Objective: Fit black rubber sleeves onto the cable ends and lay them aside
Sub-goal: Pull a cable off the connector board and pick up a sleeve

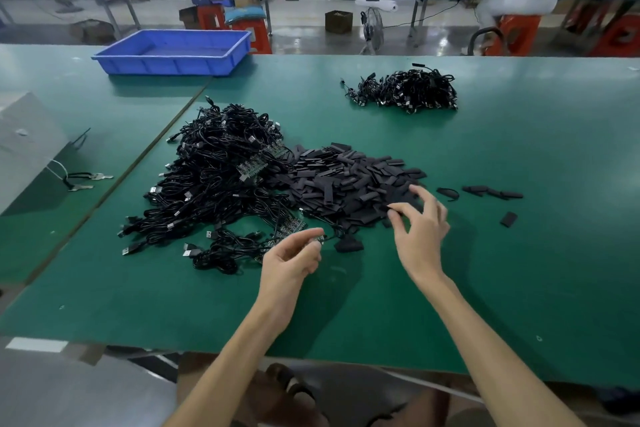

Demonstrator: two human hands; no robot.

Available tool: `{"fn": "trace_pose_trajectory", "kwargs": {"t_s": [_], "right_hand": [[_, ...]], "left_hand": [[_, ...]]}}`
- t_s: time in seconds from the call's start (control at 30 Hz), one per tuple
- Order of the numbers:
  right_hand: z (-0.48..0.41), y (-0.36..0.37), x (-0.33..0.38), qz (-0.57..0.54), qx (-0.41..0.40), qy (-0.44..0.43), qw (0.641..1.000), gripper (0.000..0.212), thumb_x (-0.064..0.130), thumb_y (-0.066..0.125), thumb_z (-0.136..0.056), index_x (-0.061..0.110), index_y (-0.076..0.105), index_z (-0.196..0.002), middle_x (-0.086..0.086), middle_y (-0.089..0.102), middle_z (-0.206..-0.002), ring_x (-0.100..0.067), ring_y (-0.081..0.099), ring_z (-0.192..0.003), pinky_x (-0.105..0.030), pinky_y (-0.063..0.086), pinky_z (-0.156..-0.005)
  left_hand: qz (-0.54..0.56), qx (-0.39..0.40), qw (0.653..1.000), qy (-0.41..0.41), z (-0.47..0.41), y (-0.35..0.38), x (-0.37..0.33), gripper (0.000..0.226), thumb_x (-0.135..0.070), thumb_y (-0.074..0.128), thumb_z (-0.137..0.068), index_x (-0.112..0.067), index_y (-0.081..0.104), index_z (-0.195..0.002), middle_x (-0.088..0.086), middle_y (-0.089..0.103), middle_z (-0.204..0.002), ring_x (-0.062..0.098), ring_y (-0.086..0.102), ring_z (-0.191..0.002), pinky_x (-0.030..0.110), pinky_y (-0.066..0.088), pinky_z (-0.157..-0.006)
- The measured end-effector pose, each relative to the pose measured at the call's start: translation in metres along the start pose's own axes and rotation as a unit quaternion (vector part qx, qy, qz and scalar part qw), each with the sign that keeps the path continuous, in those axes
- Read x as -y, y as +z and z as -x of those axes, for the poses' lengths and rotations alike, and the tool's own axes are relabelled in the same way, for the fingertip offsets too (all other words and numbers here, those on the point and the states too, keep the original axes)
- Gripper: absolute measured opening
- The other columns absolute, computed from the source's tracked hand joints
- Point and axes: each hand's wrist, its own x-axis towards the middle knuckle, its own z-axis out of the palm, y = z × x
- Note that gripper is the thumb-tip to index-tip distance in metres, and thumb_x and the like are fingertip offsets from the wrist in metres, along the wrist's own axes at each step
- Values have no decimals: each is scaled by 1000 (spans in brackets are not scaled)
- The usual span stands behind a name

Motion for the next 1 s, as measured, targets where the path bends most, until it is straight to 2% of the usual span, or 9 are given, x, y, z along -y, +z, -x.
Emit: {"fn": "trace_pose_trajectory", "kwargs": {"t_s": [0.07, 0.13, 0.23, 0.3, 0.37, 0.47, 0.6, 0.8, 1.0], "right_hand": [[17, -4, 0, -53, 18, -3, 998, 11, 16, 69, -99, 16, 77, -106, -1, 63, -130, -21, 51, -126, -27, 34, -104], [34, -5, 6, -156, 47, 42, 986, 10, 15, 64, -102, 19, 73, -105, 3, 75, -102, -9, 66, -93, -15, 48, -84], [53, -2, 11, -262, 81, 97, 957, 15, 12, 61, -103, 18, 71, -113, 4, 75, -79, -7, 68, -71, -20, 55, -72], [54, -2, 12, -294, 89, 98, 947, 17, 11, 62, -103, 21, 69, -115, 1, 74, -79, -9, 67, -69, -18, 54, -70], [52, -4, 12, -312, 91, 102, 940, 18, 10, 61, -102, 21, 72, -112, 1, 74, -78, -7, 66, -69, -18, 52, -69], [52, -7, 9, -318, 101, 96, 938, 22, 10, 63, -101, 26, 77, -105, 3, 74, -78, -6, 65, -71, -19, 52, -69], [52, -7, 9, -324, 114, 86, 935, 18, 13, 69, -98, 27, 79, -104, 5, 77, -87, -7, 68, -77, -19, 55, -74], [52, -6, 10, -350, 119, 93, 925, 21, 8, 73, -95, 27, 79, -103, 3, 80, -89, -12, 73, -78, -17, 54, -74], [54, -5, 12, -339, 127, 69, 930, 21, 10, 73, -94, 27, 80, -105, 1, 80, -84, -14, 73, -69, -13, 48, -61]], "left_hand": [[36, -5, 999, 7, -1, 2, -1, 24, -25, 78, -88, -19, 78, -111, 4, 71, -94, 15, 63, -85, 27, 52, -78], [54, -33, 998, 28, -2, 4, -4, 30, -34, 79, -83, -18, 79, -109, 6, 75, -101, 16, 68, -90, 26, 54, -78], [94, -63, 992, 56, -6, 5, -13, 29, -37, 73, -87, -12, 79, -100, 12, 75, -100, 25, 72, -97, 33, 58, -89], [149, -46, 987, 46, -12, 10, -20, 30, -37, 67, -93, -8, 74, -95, 10, 72, -88, 29, 75, -92, 38, 59, -91], [157, -35, 987, 20, -15, 17, -27, 32, -40, 65, -94, -8, 70, -91, 3, 63, -76, 20, 67, -62, 32, 60, -70], [3, -2, 1000, 24, -19, 26, -27, 34, -45, 66, -94, -16, 73, -79, -3, 52, -68, 10, 40, -46, 20, 35, -47], [-220, 81, 969, 82, -23, 29, -21, 24, -28, 59, -103, -19, 81, -98, -2, 38, -60, 13, 32, -59, 24, 28, -55], [-272, 84, 956, 68, -19, 15, -2, 28, -7, 56, -103, -18, 74, -121, -3, 50, -85, 10, 44, -72, 21, 39, -71], [-193, 47, 978, 71, -16, 19, 7, 14, -2, 77, -87, -4, 72, -100, 14, 70, -77, 16, 68, -66, 26, 55, -65]]}}
